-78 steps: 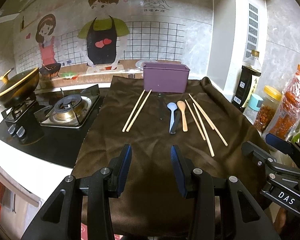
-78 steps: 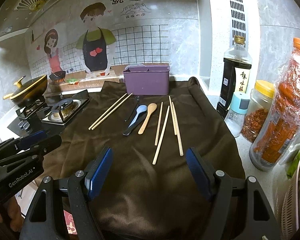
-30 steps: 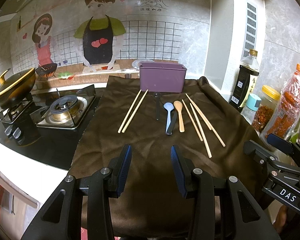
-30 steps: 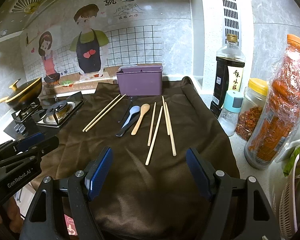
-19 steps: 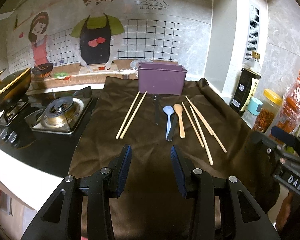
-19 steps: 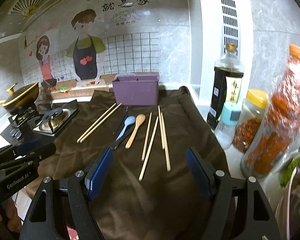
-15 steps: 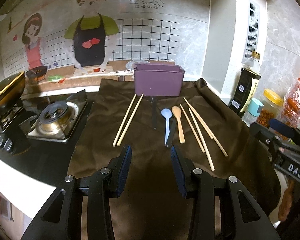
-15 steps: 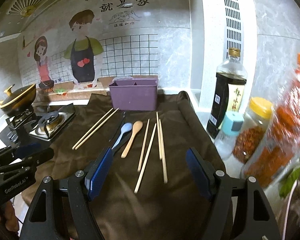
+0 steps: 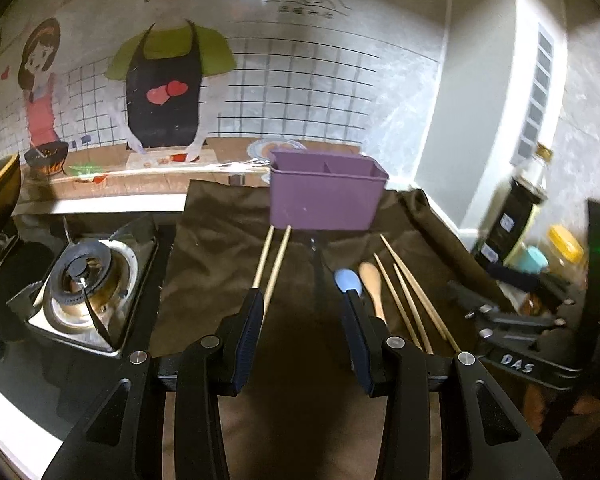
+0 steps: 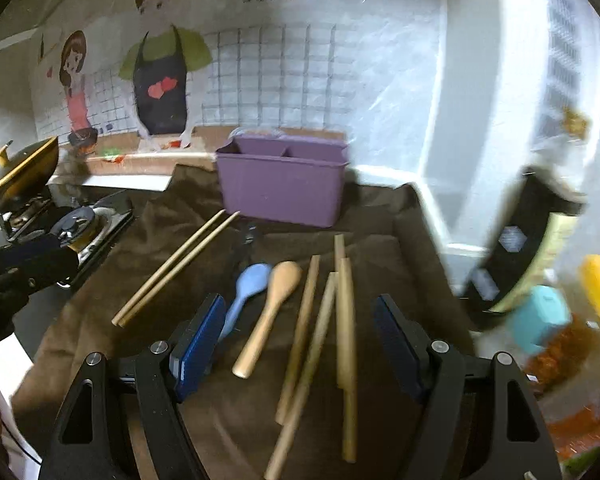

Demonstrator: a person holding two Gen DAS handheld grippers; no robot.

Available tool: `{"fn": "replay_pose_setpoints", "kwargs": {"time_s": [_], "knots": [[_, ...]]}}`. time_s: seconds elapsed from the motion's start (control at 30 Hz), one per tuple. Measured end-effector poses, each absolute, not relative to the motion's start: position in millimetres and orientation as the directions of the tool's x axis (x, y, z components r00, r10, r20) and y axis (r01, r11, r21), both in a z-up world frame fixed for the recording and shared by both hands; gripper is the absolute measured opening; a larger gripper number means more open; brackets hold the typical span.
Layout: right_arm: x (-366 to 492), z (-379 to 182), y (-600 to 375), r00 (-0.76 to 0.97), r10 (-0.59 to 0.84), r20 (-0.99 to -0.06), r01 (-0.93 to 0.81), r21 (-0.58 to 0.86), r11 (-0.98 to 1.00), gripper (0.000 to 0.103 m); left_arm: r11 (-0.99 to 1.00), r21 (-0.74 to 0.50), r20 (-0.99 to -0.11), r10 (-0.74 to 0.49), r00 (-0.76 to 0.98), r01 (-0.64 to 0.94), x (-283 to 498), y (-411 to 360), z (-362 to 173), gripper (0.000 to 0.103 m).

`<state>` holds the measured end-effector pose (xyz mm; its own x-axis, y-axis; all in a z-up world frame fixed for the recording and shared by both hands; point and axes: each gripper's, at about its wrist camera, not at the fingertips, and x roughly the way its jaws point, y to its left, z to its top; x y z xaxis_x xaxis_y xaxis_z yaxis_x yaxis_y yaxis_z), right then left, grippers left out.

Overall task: Organize utensils
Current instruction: 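Move the right gripper down onto the wooden spoon and close it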

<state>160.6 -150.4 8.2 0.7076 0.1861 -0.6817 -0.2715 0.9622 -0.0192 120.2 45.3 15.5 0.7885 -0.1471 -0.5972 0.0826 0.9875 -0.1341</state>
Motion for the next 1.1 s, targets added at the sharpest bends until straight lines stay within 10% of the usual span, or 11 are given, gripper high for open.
{"fn": "replay_pose_setpoints", "kwargs": {"time_s": [0.33, 1.1], "knots": [[240.4, -34.6, -125.5, 0.595, 0.207, -0.776, -0.256, 0.061, 0.965, 0.047, 0.989, -0.141, -0.55, -0.116, 0.827, 0.045, 164.4, 77.6, 29.2, 0.042], [290.8, -83.0, -120.2, 0.504, 0.17, -0.847, -0.203, 0.075, 0.976, 0.028, 0.979, -0.197, -0.651, -0.169, 0.74, 0.05, 232.2, 78.8, -17.1, 0.042]]}}
